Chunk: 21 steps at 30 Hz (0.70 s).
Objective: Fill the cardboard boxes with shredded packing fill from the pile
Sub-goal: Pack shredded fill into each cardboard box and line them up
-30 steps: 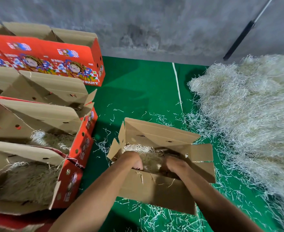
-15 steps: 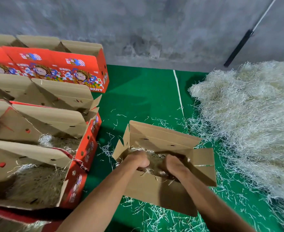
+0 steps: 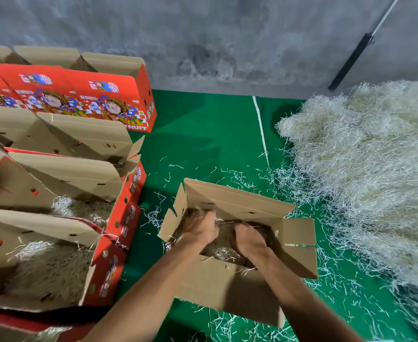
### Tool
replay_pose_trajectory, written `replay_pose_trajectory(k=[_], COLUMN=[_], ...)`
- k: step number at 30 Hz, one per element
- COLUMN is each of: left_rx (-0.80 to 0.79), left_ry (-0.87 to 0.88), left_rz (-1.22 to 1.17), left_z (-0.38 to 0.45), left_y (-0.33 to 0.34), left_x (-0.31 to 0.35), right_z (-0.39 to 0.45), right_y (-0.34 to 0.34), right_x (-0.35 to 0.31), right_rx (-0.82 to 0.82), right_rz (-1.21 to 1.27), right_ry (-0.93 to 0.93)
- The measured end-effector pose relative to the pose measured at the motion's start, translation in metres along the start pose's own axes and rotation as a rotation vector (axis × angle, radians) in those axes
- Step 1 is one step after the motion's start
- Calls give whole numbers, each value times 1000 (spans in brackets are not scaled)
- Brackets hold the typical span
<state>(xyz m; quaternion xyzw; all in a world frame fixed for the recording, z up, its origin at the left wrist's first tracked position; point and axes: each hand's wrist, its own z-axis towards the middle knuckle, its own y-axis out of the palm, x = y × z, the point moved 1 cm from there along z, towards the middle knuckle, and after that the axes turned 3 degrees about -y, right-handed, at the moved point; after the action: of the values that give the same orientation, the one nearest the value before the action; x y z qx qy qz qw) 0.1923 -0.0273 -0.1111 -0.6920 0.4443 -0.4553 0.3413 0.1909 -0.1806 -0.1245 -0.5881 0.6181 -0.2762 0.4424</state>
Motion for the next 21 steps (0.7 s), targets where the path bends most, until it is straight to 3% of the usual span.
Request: replay_pose_trajectory(k=[2,6,8,9,12,14,16,18,21], left_rx=[-86,-473,-519,-485,-321,-346,-517,-672,-670], left_ry=[-33,-142,-157,-141,-85,-82,-95,-125,-240], left_rz=[7,45,57,83,98,25,57,138,124], left_z=[3,2,2,2,2,4,4,-5,-19], left_y=[3,7,2,-1,-7,-13,-16,-8,22], left_x=[-3,-9,-5,-1,16,30,37,35,14], right_z=[2,0,0,1,9,10,5,-1,-2], right_y=[2,14,11,6,-5,-9,-5,8,28], right_x=[-4,-9,-10,-9,0,2,1,7,17], right_rx=[-34,-537,-640,-618,-342,-385,-562,-556,-534], right_rz=[-75,-66,-81,-52,179,359,274,56,-67], right_ry=[-21,-136,-165,-142,-48,61,50,-51,-73])
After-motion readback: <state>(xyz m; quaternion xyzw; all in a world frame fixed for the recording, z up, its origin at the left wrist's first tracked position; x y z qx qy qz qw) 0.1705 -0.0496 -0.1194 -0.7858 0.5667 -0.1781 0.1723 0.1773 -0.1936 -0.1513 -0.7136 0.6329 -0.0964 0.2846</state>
